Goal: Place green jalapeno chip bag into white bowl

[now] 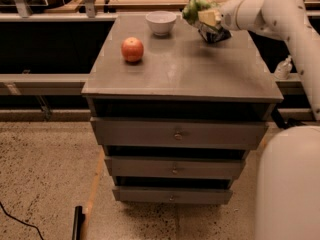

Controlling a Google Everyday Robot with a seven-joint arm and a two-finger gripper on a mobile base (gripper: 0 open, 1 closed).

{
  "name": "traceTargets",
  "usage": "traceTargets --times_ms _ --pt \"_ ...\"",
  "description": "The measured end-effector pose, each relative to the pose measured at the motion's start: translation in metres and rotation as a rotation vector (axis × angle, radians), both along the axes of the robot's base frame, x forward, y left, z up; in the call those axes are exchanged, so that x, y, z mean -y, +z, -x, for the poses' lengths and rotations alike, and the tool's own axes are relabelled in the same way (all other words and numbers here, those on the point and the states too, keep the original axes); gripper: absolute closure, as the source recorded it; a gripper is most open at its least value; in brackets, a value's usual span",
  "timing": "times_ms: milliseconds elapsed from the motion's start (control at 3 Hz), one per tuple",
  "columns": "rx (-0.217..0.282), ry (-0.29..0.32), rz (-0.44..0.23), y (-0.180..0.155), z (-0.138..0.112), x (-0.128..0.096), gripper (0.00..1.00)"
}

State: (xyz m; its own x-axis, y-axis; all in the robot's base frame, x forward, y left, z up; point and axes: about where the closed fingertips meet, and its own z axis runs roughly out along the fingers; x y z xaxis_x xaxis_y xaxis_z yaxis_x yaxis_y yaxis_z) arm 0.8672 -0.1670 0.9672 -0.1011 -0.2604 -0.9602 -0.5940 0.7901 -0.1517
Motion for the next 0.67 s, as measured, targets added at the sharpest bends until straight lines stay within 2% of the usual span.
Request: traceTargets --times_ms 333,667 --pt "0.047 -0.065 -0.020 0.027 -0.032 -0.027 1.00" --pt "0.076 -0.169 -0.054 0.045 -0.063 -0.035 1.00"
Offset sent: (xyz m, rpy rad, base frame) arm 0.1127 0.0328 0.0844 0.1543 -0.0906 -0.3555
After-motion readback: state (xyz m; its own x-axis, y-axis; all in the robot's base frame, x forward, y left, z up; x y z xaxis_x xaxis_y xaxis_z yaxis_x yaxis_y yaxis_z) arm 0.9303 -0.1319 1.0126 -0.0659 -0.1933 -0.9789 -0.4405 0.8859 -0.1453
